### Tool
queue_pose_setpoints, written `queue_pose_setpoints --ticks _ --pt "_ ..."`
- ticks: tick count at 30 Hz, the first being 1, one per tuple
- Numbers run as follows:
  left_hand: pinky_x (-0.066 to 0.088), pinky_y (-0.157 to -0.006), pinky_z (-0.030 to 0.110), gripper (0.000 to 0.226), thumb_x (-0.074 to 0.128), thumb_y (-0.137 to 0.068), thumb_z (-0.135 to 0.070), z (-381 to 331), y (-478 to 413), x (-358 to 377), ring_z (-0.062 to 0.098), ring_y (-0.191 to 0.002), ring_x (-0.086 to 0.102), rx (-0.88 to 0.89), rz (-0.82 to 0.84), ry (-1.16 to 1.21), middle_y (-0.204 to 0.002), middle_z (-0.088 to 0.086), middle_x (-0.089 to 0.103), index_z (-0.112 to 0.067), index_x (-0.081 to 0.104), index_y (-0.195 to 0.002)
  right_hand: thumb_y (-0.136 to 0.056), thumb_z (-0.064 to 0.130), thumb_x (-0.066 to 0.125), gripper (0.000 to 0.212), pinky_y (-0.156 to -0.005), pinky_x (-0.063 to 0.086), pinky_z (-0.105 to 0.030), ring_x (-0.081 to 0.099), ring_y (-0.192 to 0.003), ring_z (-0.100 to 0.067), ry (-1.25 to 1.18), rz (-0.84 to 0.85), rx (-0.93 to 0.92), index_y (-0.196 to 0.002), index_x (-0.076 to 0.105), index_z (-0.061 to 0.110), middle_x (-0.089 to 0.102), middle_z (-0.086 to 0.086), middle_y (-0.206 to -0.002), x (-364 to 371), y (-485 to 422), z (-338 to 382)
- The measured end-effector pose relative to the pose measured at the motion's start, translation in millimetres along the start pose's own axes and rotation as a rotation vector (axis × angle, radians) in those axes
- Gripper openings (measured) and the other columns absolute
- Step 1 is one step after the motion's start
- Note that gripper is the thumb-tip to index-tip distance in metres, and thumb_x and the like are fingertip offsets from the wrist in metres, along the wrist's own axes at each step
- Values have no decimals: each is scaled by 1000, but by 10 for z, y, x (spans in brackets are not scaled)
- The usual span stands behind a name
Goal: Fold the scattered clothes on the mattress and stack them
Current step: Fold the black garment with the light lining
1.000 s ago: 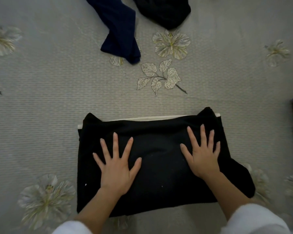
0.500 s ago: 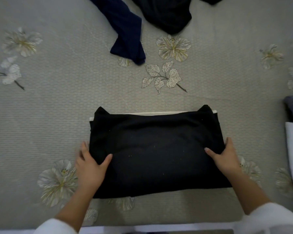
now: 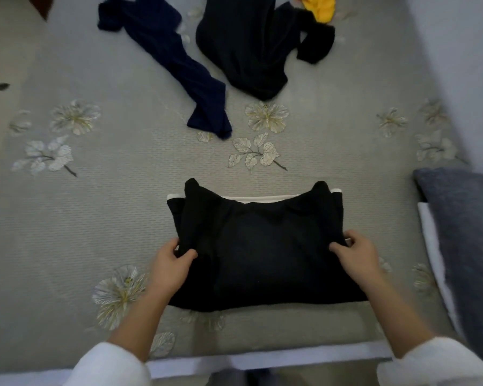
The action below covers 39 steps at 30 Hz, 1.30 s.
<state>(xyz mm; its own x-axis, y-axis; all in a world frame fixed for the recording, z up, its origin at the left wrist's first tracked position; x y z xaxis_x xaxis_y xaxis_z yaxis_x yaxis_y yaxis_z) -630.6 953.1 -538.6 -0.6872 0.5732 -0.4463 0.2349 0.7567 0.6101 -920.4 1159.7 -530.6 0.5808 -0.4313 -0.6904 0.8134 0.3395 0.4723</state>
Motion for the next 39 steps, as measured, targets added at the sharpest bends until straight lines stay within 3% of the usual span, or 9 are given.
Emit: queue_pose_setpoints --ticks 4,11,16,19,21,26,31,36,39 --pt "54 -69 40 16 61 -86 -16 -325 345 115 15 -72 64 180 56 -155 -81 -4 67 -25 61 -99 -77 8 70 8 -63 45 -33 60 -70 -25 -36 -40 -44 -79 62 9 63 -3 -71 -298 453 -103" --pt "36 -54 20 13 52 -92 -13 -1140 794 676 0 -67 50 441 208 -351 -79 -11 56 -23 55 -102 -81 11 68 10 -61 43 -28 57 -71 -14 -178 -180 37 -76 60 11 61 0 -74 -1164 1028 -501" --pt "46 -64 28 17 50 -93 -16 -1788 1064 1360 12 -73 57 602 364 -444 -93 5 66 -15 60 -106 -80 13 70 7 -74 51 -40 64 -78 -22 -321 -316 151 -81 64 9 68 -8 -81 -1829 1283 -1039" --pt "48 -68 35 27 47 -95 -15 -2233 1278 1848 11 -73 57 718 429 -483 -95 -1 64 -18 58 -119 -80 13 69 14 -67 48 -37 62 -73 -26 -393 -413 228 -76 58 5 64 -12 -76 -2183 1362 -1347" --pt "49 -78 43 26 45 -96 -14 -2534 1427 2194 22 -84 60 799 455 -493 -99 5 66 -19 58 -118 -82 11 66 19 -60 42 -33 56 -66 -23 -450 -476 260 -70 52 7 58 -10 -70 -2405 1369 -1519" --pt "23 -103 59 27 39 -96 -19 -3263 1647 3056 32 -110 49 877 382 -609 -103 4 61 -31 56 -114 -84 11 62 18 -55 39 -30 54 -61 -21 -563 -598 301 -74 50 4 54 -10 -68 -2891 1190 -1852" --pt "19 -103 55 26 39 -95 -18 -3998 1824 3889 34 -114 45 939 384 -609 -99 3 59 -31 56 -108 -83 10 62 15 -59 47 -35 63 -73 -36 -728 -684 329 -83 55 -3 63 -22 -79 -3275 836 -2152" --pt "11 -108 52 35 39 -95 -19 -4588 1906 4704 32 -130 30 981 362 -648 -116 8 55 -33 52 -124 -81 13 63 20 -69 55 -47 65 -79 -38 -820 -706 382 -87 55 -4 65 -24 -86 -3537 452 -2427" --pt "12 -107 51 35 41 -95 -22 -4759 1873 5133 30 -129 32 1030 327 -619 -119 4 56 -36 53 -125 -82 13 62 24 -62 51 -38 63 -77 -39 -848 -724 455 -91 54 -8 64 -26 -85 -3565 265 -2615"
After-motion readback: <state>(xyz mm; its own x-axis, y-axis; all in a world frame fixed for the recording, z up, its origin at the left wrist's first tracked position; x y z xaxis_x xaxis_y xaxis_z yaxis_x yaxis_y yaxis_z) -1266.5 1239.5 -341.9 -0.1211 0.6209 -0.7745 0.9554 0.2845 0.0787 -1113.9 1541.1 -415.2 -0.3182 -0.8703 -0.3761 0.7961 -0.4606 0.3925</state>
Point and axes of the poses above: each hand's wrist, its own y-axis away from the middle knuckle, its own x-axis out of the palm, z = x × y, the point moved 2 cm from there along -y, towards the middle knuckle
